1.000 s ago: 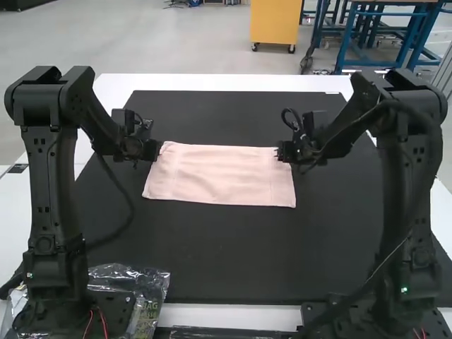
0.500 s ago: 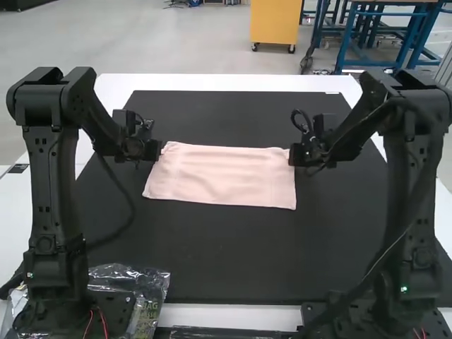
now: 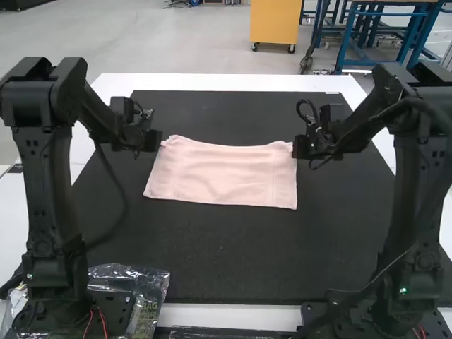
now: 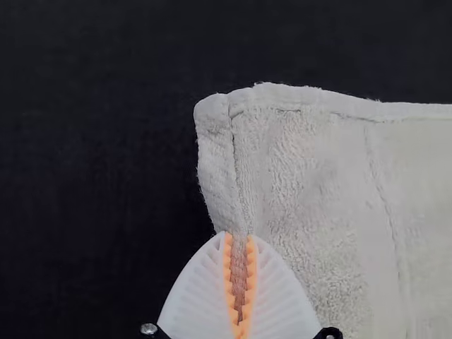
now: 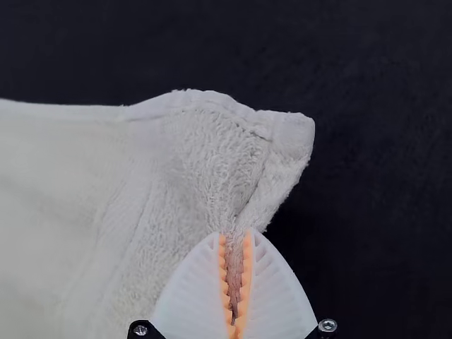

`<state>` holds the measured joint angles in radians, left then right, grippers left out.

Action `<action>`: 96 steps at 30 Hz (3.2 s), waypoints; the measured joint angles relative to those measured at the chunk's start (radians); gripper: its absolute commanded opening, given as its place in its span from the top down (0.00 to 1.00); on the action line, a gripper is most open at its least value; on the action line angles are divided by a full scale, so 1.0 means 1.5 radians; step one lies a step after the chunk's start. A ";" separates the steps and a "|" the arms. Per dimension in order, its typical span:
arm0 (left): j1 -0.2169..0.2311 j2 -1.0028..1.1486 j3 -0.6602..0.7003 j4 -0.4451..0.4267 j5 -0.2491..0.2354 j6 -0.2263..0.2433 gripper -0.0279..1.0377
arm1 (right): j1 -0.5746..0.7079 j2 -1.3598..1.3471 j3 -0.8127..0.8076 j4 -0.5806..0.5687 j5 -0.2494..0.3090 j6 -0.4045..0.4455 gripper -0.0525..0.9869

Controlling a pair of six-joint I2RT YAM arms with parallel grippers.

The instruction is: Fold the towel.

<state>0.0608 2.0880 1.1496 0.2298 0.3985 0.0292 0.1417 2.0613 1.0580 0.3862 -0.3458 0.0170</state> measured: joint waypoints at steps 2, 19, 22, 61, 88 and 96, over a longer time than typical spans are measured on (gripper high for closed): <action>0.001 -0.018 0.000 -0.018 0.005 0.006 0.95 | 0.000 -0.017 -0.011 -0.008 -0.005 0.001 0.98; 0.040 -0.157 -0.110 -0.125 0.027 0.086 0.95 | 0.000 -0.152 -0.131 -0.034 -0.046 -0.002 0.98; 0.048 -0.179 -0.130 -0.139 0.031 0.099 0.95 | 0.000 -0.173 -0.160 -0.038 -0.053 -0.002 0.98; 0.131 -0.289 -0.394 -0.045 0.030 0.162 0.06 | 0.000 -0.268 -0.320 -0.059 -0.044 -0.002 0.08; 0.188 -0.333 -0.357 -0.029 0.082 0.066 0.06 | 0.033 -0.232 -0.328 -0.043 -0.039 -0.012 0.09; 0.188 -0.341 -0.353 -0.025 0.086 0.052 0.06 | 0.039 -0.216 -0.328 -0.017 -0.021 -0.015 0.40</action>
<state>0.3431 1.5761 0.6205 0.1925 0.5282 0.1074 0.1997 1.7367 0.5663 0.3607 -0.3767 -0.0055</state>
